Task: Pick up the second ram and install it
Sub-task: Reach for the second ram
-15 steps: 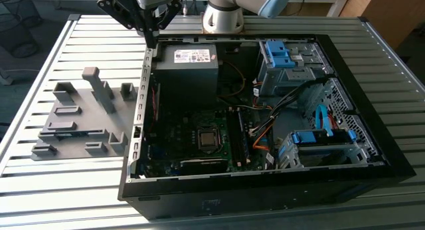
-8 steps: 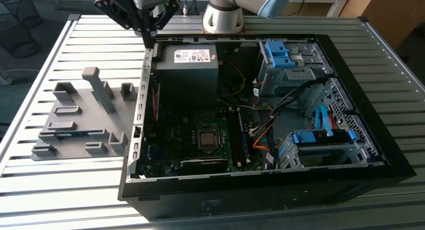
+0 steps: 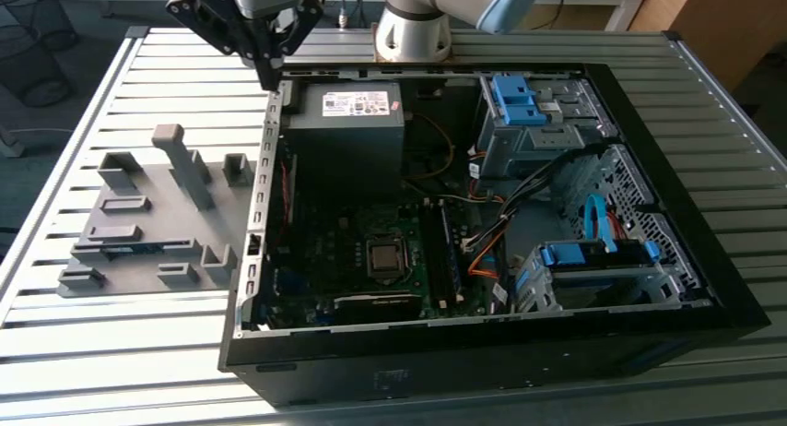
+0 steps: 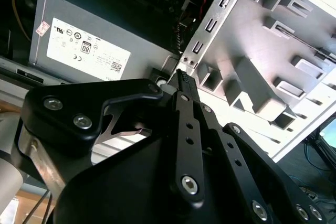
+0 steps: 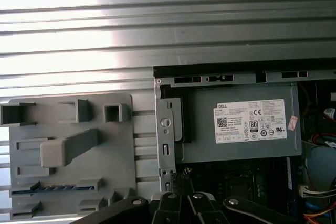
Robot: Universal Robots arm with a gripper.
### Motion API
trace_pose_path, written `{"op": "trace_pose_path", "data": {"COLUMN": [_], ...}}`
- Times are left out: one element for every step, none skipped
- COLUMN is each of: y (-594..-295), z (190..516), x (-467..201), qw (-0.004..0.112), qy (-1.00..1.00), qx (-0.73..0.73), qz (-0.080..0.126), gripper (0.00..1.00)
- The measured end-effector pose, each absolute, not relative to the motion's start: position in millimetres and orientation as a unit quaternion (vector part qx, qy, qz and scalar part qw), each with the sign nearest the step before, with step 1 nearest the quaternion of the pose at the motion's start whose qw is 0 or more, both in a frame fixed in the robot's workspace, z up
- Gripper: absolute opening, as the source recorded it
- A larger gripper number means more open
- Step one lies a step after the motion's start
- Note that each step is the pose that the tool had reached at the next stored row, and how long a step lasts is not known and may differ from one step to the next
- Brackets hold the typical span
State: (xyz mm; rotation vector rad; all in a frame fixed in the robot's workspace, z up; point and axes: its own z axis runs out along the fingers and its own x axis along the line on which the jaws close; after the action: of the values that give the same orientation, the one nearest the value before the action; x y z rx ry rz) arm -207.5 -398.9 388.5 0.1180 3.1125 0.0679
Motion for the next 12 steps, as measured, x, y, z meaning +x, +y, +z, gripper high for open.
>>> {"op": "trace_pose_path", "data": {"y": [-399.0, -398.9, -398.9, -398.9, -398.9, -398.9, -399.0, -399.0, -399.0, -399.0, -398.9, -398.9], "z": [388.5, 388.4, 388.3, 388.3, 388.2, 388.2, 388.1, 388.0, 388.0, 388.0, 387.8, 387.8], "x": [-208.6, -209.6, -210.6, -211.4, -212.4, -213.2, -214.0, -214.9, -215.8, -216.6, -217.5, -218.4], "qw": [0.013, 0.013, 0.013, 0.013, 0.013, 0.013, 0.013, 0.013, 0.013, 0.013, 0.013, 0.013], "qy": [0.999, 0.999, 0.999, 0.999, 0.999, 0.999, 0.999, 0.999, 0.999, 0.999, 0.999, 0.999], "qx": [0.038, 0.038, 0.038, 0.038, 0.038, 0.038, 0.038, 0.038, 0.038, 0.038, 0.038, 0.038], "qz": [0.022, 0.022, 0.022, 0.022, 0.022, 0.022, 0.022, 0.022, 0.022, 0.022, 0.022, 0.022], "gripper": [0.11, 0.11, 0.11, 0.11, 0.11, 0.11, 0.11, 0.11, 0.11, 0.11, 0.11, 0.11]}}
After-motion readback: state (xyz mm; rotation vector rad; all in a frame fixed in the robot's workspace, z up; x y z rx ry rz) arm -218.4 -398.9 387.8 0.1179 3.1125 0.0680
